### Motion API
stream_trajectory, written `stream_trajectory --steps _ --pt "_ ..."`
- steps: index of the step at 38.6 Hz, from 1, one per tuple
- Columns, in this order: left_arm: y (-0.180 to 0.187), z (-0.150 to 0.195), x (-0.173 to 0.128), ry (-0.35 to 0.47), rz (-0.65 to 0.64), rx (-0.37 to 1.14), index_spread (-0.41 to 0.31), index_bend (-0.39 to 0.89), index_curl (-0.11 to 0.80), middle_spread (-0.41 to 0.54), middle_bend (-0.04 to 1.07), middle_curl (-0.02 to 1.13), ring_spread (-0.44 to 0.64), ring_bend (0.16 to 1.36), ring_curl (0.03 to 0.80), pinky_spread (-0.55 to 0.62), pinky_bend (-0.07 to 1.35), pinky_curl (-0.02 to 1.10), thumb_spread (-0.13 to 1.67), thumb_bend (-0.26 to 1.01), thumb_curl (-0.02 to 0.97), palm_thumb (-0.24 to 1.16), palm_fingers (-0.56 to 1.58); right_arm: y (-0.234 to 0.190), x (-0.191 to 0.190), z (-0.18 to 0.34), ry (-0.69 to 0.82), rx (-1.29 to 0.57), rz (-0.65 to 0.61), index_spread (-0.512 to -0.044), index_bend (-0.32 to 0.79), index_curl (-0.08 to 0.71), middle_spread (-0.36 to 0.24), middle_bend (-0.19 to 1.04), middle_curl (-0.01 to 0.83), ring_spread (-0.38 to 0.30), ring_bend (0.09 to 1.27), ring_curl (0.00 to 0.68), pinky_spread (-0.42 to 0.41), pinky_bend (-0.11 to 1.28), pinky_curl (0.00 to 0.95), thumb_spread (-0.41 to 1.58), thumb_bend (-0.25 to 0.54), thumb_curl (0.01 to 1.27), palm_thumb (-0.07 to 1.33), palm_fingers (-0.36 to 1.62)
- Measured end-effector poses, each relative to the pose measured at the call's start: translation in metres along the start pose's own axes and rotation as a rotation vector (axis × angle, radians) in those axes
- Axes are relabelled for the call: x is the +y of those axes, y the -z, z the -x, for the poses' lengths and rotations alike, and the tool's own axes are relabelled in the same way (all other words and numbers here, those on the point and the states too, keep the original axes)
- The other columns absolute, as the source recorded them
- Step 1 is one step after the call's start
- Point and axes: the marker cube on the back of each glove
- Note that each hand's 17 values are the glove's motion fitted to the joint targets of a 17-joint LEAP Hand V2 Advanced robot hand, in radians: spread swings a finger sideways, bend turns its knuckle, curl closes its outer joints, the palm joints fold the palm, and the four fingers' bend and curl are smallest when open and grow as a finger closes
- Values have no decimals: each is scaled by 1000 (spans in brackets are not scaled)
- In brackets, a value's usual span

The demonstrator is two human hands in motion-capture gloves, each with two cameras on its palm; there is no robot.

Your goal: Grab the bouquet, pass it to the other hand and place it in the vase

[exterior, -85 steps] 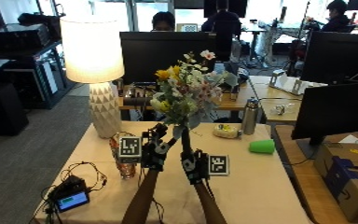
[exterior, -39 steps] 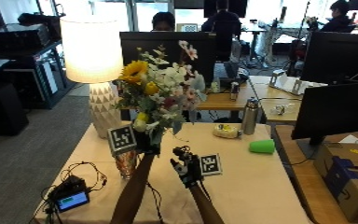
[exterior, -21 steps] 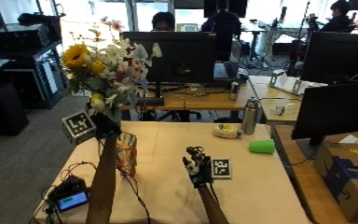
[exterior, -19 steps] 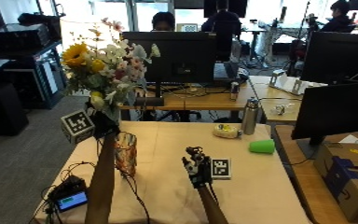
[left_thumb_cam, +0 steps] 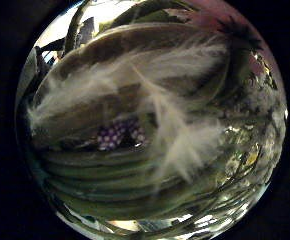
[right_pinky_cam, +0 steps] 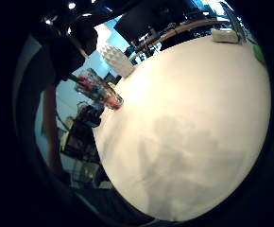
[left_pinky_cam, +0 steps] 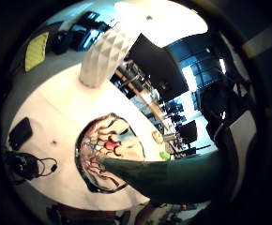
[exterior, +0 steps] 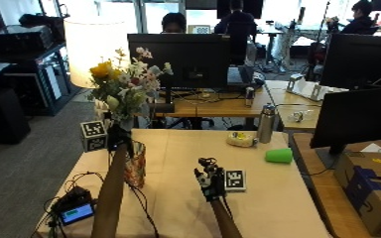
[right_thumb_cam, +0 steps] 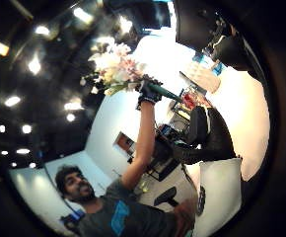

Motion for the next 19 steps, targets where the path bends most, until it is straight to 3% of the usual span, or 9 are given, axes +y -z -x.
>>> stream_trajectory --steps 5,8,12,15,19 --pt "-29 24 -9 116 65 56 -331 253 576 -344 628 582 -359 814 474 -403 581 450 839 -31 526 706 1251 9 -4 0 160 -114 -21 -302 117 319 -174 325 459 -139 431 387 195 398 357 1089 -19 564 892 831" --pt "-29 35 -5 158 78 18 -328 262 582 -337 614 580 -357 796 469 -379 501 429 864 -28 510 707 1214 17 -2 -7 54 -47 -38 -302 117 315 -173 321 458 -139 420 386 198 391 356 1091 -18 561 891 834" --pt "-25 49 -4 151 49 -100 -321 246 581 -330 597 577 -355 782 462 -325 374 394 883 -27 495 714 1156 23 -1 -9 -36 16 -54 -302 119 311 -173 316 459 -136 410 389 209 375 357 1094 -17 557 890 832" --pt "-18 61 3 139 34 -252 -310 310 597 -327 639 586 -344 718 448 -91 105 330 888 -42 481 690 959 23 -5 -6 19 -7 -63 -301 122 310 -170 311 458 -133 403 390 217 361 356 1095 -17 555 890 830" --pt "-14 76 8 145 62 -337 -300 353 600 -314 656 591 -301 650 440 136 2 244 895 -53 459 638 840 20 -3 6 -25 -46 -60 -302 128 310 -169 305 458 -128 389 390 230 342 355 1098 -17 553 887 822"
